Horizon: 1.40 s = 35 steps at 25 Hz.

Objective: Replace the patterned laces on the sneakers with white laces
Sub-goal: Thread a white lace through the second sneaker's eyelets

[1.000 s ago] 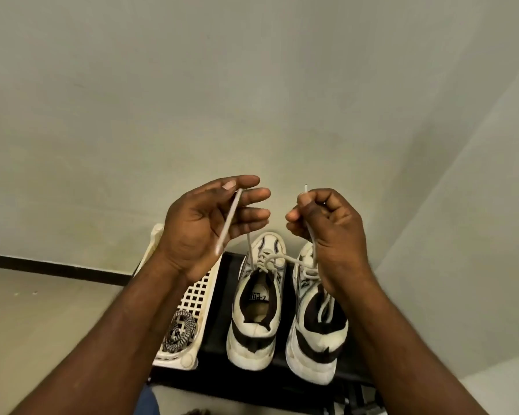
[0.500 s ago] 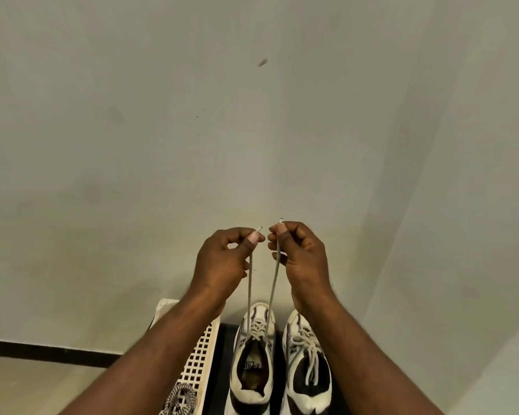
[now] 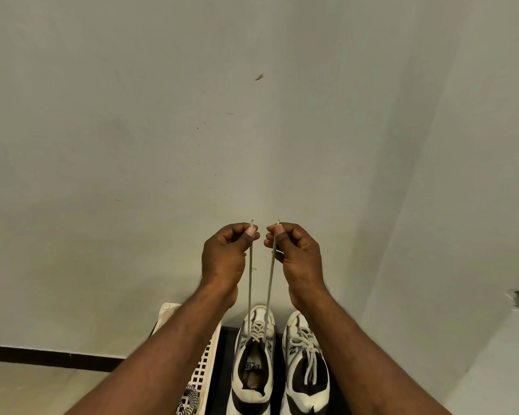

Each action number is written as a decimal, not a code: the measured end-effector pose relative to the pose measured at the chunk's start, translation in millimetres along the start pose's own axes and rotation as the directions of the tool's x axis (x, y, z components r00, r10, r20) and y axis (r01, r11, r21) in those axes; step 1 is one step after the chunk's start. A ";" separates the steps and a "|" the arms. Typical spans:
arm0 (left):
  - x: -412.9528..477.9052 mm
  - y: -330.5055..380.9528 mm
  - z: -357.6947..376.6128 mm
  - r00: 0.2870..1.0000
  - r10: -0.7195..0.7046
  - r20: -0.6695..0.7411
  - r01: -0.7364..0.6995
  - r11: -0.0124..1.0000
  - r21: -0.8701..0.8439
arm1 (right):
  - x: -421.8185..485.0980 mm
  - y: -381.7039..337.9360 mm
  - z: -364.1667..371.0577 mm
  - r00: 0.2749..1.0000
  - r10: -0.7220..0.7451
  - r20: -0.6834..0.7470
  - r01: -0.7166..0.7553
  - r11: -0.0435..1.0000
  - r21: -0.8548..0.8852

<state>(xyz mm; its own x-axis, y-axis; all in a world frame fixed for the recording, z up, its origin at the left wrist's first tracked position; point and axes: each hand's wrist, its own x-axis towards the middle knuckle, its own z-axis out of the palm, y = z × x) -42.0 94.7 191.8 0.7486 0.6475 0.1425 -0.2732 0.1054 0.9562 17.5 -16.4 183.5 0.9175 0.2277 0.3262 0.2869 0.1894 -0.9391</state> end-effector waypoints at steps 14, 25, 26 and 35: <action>-2.0 -46.6 -12.0 0.963 -0.085 0.256 0.114 0.988 -0.100 | -6.7 34.8 -19.8 0.995 0.046 0.087 -0.042 0.998 -0.040; -20.7 -178.8 -38.4 0.923 -0.354 0.151 0.365 0.930 -0.046 | -51.0 141.4 -53.2 0.941 0.214 0.264 -0.129 0.943 -0.306; -19.8 -184.3 -38.0 0.929 -0.345 0.136 0.347 0.938 0.002 | -54.4 148.1 -54.2 0.939 0.198 0.281 -0.107 0.945 -0.308; -4.2 -182.7 -44.5 0.956 -0.215 0.200 0.159 0.952 0.261 | -51.3 175.4 -50.5 0.994 0.081 0.079 -0.039 0.900 -0.433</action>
<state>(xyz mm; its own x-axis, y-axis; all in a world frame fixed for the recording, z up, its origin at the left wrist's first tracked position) -22.1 106.4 5.1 0.8953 0.4451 -0.0180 0.0170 0.0062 0.9998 34.7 -43.1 -3.4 0.9132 0.3166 0.2567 0.3419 -0.2522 -0.9053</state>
